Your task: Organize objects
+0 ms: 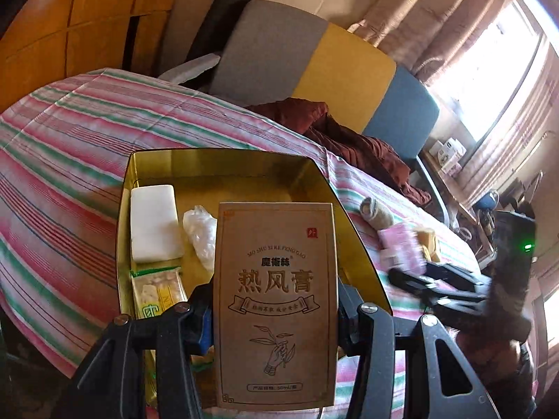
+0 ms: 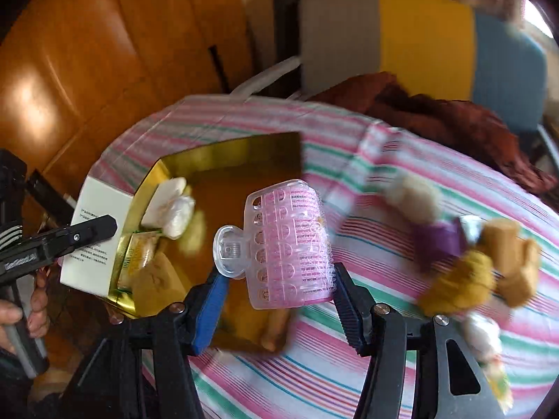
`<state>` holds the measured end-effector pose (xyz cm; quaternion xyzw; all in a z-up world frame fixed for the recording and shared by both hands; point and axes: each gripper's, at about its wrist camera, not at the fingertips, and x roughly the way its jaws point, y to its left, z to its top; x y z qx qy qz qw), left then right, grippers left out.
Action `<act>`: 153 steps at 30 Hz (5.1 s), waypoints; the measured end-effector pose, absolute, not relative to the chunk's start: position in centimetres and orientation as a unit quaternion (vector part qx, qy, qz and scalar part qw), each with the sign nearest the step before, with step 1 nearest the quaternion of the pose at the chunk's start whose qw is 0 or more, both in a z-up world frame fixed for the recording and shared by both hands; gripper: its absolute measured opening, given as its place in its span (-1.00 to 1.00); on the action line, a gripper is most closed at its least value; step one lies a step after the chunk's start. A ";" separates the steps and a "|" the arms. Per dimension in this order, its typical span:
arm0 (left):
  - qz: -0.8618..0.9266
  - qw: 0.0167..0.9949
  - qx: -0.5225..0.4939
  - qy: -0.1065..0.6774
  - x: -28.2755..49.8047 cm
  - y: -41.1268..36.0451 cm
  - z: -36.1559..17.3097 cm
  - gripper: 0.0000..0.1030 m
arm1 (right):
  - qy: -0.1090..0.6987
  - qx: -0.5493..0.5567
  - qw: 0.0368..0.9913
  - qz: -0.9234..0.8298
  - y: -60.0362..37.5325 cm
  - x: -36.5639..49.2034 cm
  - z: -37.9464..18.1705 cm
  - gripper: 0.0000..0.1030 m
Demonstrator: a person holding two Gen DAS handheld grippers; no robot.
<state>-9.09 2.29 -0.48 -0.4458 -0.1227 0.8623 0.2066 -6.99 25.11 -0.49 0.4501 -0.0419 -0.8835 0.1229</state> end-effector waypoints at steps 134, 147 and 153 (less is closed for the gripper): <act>0.803 0.365 -0.456 0.114 -1.1 24.4 -2.3 0.12 | -0.073 0.562 -0.149 -0.810 53.4 5.3 -9.0 -0.04; 0.754 0.420 -0.497 0.093 -2.9 35.6 -4.9 0.12 | -0.099 0.561 -0.162 -0.806 53.6 4.7 -9.1 0.01; 0.750 0.388 -0.534 0.051 -4.9 39.2 -7.1 0.17 | -0.105 0.561 -0.162 -0.805 53.8 4.8 -9.0 0.03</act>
